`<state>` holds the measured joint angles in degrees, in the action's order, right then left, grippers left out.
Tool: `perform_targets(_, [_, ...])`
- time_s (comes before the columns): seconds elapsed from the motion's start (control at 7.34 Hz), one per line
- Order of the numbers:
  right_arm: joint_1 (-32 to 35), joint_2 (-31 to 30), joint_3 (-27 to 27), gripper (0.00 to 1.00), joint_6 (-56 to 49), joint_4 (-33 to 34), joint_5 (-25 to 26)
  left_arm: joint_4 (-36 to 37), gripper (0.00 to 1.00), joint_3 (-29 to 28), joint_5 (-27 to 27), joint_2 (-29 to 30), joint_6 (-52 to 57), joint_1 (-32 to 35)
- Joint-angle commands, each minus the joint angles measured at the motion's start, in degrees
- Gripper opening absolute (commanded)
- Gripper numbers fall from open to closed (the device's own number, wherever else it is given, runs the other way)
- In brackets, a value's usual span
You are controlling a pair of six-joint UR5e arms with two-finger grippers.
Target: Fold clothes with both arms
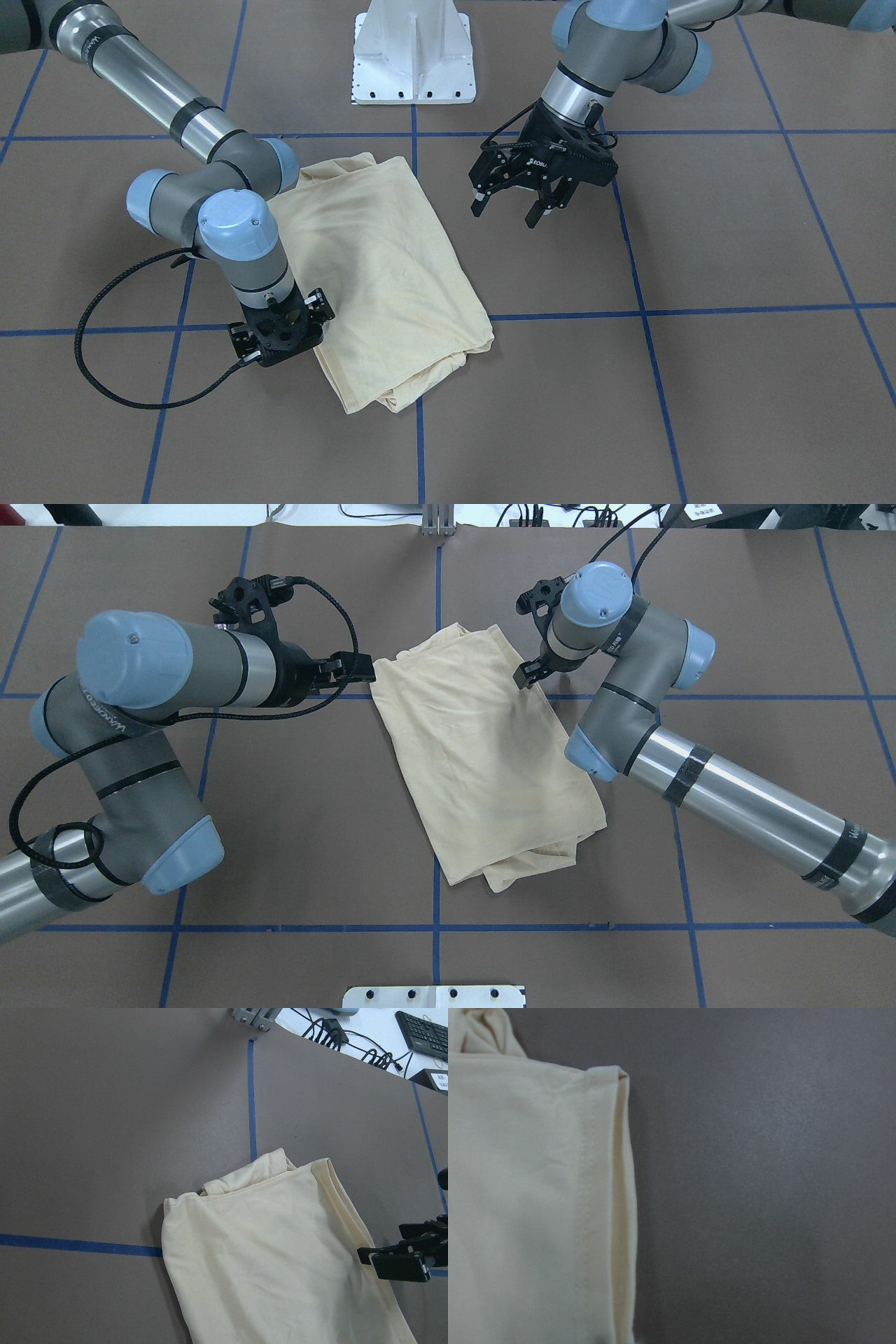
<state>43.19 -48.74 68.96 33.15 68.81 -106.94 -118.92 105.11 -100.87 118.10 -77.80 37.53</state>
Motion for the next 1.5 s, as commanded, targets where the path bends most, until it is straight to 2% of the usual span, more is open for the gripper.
perform_targets(0.0, [1.19,0.22,-0.84,0.99,-0.28,-0.08,-0.2,0.0,1.0,0.09,0.06,0.03,0.02,0.0])
perform_targets(0.14, [1.28,0.57,-0.58,0.99,-0.19,-0.17,-0.46,0.0,1.0,0.09,-0.03,0.03,-0.07,0.0])
perform_targets(0.41, [3.12,0.31,1.77,0.99,-0.02,-0.17,-5.97,0.0,1.0,0.88,-0.03,0.03,-5.83,-1.39])
perform_targets(0.68, [4.88,-2.22,6.17,1.0,5.04,1.32,-13.69,-0.09,1.0,2.46,0.14,0.03,-14.18,-7.53])
perform_targets(0.95, [5.77,-4.69,10.39,0.99,9.7,1.59,-17.49,-0.35,1.0,2.38,0.49,0.55,-22.18,-14.03])
perform_targets(1.09, [6.29,-5.92,12.06,0.99,12.26,1.5,-20.82,-0.52,1.0,1.85,4.32,0.56,-25.44,-18.15])
perform_targets(1.23, [6.64,-8.19,14.86,0.99,12.72,1.5,-22.25,-0.7,1.0,0.98,5.93,0.91,-27.04,-20.89])
perform_targets(1.36, [6.91,-10.22,17.41,0.99,12.73,1.59,-22.43,-0.96,1.0,-2.68,5.95,2.65,-28.27,-21.18])
